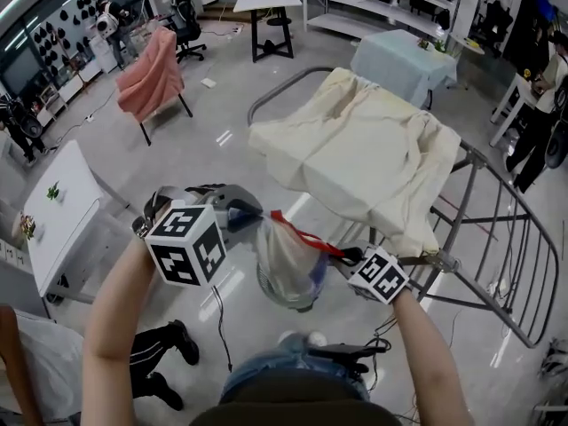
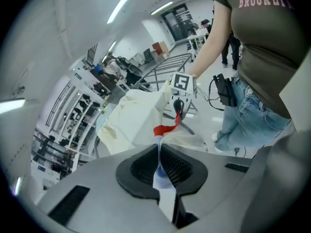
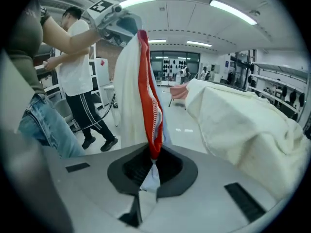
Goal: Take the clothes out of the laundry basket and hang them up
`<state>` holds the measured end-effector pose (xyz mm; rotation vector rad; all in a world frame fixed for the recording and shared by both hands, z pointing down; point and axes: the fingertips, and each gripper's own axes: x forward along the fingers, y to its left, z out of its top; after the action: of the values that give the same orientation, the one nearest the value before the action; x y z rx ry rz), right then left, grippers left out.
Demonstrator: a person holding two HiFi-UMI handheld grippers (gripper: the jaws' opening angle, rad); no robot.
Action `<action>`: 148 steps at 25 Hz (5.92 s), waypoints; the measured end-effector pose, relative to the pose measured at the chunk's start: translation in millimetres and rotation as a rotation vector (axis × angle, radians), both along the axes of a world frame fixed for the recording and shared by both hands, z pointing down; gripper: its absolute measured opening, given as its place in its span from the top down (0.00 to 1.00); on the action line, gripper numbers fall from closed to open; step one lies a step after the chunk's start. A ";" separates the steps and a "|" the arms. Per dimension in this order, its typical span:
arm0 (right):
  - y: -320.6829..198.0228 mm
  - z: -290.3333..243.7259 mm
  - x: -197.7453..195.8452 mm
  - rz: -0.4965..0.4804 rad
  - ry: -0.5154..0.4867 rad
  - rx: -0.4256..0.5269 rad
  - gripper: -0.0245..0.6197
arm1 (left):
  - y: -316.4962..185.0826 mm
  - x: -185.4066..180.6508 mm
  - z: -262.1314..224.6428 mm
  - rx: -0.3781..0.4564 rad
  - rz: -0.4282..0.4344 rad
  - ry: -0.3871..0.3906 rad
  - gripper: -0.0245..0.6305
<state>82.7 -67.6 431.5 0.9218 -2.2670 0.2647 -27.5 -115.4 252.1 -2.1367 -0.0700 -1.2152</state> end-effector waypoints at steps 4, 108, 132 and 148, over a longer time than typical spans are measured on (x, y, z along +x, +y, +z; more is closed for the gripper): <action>17.5 -21.7 37.3 0.111 0.088 0.014 0.95 | -3.7 -9.7 30.0 -0.045 -0.042 0.015 0.94; 480.1 -451.4 538.5 1.078 1.437 0.690 0.95 | 301.6 542.8 -288.4 1.061 0.214 0.752 0.95; 374.8 -431.8 702.5 0.949 1.522 0.524 0.95 | 205.4 704.8 -250.8 1.190 0.367 0.630 0.95; 287.6 -284.6 805.3 0.854 1.360 0.279 0.95 | 117.5 822.3 -100.5 1.013 0.434 0.446 0.95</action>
<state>888.0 220.1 146.9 1.5222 -0.6097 -0.2837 794.8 2.1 151.6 -1.3257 0.2233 -0.3435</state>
